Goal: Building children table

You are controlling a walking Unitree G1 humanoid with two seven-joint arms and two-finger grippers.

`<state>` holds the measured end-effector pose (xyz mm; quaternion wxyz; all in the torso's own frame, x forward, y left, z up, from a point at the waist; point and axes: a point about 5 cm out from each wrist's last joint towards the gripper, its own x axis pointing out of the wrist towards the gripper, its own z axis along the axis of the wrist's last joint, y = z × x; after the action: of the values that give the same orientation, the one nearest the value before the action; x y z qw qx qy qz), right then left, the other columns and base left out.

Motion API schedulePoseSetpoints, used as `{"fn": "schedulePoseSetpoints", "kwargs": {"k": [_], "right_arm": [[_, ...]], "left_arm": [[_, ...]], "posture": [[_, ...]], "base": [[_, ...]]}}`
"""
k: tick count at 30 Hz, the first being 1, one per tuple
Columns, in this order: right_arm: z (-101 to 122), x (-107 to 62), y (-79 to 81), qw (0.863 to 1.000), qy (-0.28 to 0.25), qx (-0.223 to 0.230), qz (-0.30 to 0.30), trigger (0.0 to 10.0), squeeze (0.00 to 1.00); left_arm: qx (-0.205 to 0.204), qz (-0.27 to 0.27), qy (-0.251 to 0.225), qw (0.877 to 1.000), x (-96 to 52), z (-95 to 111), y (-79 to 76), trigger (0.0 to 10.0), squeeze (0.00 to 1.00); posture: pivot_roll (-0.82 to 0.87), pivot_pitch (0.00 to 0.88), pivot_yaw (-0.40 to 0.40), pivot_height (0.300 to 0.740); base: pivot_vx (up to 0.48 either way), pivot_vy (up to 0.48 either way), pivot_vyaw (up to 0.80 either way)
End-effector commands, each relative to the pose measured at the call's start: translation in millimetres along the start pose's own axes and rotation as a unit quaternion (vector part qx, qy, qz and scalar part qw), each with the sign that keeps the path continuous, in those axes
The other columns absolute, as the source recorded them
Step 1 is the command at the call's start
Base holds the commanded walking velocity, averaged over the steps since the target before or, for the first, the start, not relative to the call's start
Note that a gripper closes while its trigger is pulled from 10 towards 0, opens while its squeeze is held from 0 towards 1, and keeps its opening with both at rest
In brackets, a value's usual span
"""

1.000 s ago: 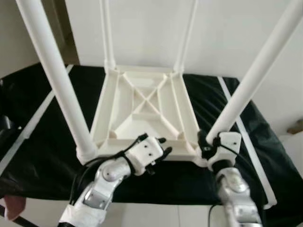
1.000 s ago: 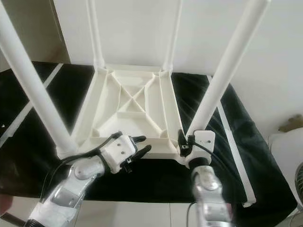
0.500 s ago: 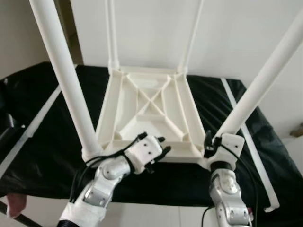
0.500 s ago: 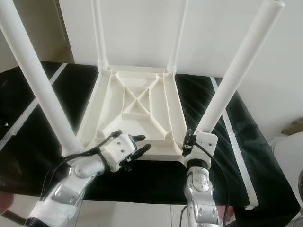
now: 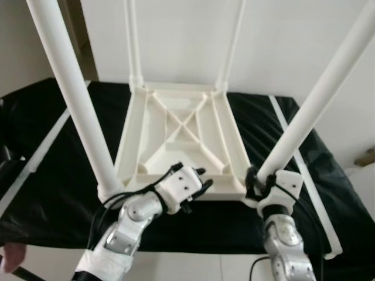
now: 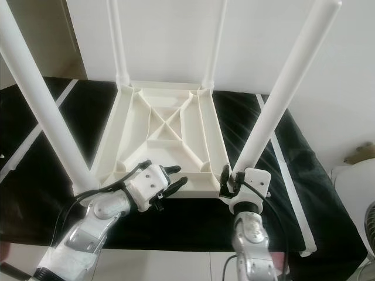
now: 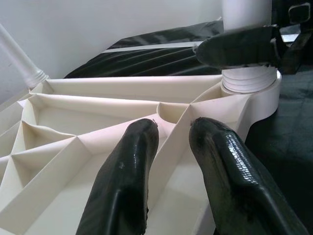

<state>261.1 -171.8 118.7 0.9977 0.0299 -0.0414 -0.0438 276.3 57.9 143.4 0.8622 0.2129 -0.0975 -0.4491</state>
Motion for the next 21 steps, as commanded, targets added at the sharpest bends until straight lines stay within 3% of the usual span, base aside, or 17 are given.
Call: {"fn": "schedulePoseSetpoints", "kwargs": {"k": [1,2,13,14,21], "right_arm": [[-3,-0.6,-2.9,1.0,0.003,0.006,0.008,10.0,0.28],[1,3.8,-8.3,0.998,-0.004,0.001,0.059,10.0,0.0],[7,12.8,-11.7,0.986,-0.013,-0.018,0.168,10.0,0.0],[6,11.2,-14.4,0.98,-0.011,-0.031,0.197,10.0,0.0],[1,8.5,-19.3,0.965,-0.002,-0.057,0.256,10.0,0.0]], "left_arm": [[-0.001,0.022,0.002,1.0,1.4,-2,3.6,10.0,0.0],[-0.003,0.022,0.0,1.0,2.0,-2,3.9,10.0,0.0],[-0.008,-0.001,-0.008,1.0,2.1,-1,-3.1,10.0,0.0],[-0.012,-0.007,-0.009,1.0,0.8,-1,-4.8,10.0,0.0],[-0.022,-0.02,-0.012,0.999,0.6,1,-7.8,10.0,0.0]], "posture": [[-0.08,0.0,-0.057,0.74],[-0.08,0.0,-0.055,0.74],[-0.06,0.0,-0.04,0.74],[-0.07,0.016,-0.025,0.74],[-0.1,0.04,-0.007,0.74]], "base": [[0.0,0.0,0.0],[0.0,0.0,0.0],[0.0,0.0,0.0],[0.0,0.0,0.0],[0.0,0.0,0.0]]}}
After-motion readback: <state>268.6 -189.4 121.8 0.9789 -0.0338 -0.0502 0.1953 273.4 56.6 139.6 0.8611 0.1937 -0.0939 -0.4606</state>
